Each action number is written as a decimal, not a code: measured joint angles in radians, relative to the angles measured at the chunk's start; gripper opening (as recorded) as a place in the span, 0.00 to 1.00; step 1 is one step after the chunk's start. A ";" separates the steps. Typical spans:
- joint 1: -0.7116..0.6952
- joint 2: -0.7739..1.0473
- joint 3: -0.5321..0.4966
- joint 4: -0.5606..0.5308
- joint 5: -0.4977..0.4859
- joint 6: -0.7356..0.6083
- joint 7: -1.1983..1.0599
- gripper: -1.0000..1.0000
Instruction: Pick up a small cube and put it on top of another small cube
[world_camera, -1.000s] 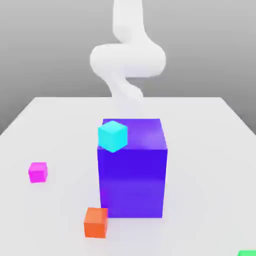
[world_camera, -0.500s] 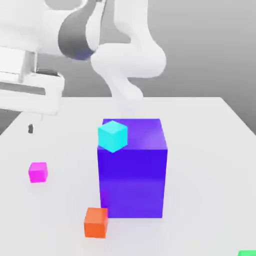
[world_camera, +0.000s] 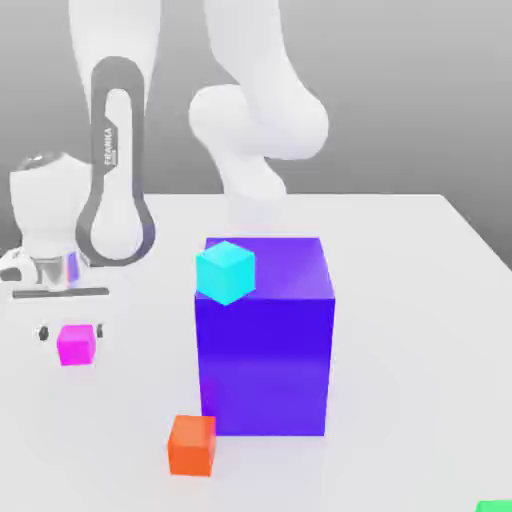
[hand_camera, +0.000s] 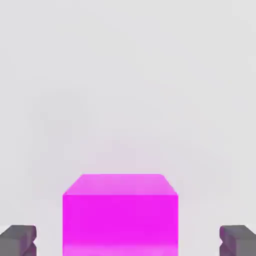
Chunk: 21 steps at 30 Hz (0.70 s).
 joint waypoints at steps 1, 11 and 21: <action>0.000 0.000 0.000 0.000 0.000 0.000 0.000 0.00; 0.138 -0.154 -0.202 -0.047 -0.272 -0.109 0.206 0.00; 0.321 -0.215 -0.158 0.094 -0.637 -0.353 0.595 0.00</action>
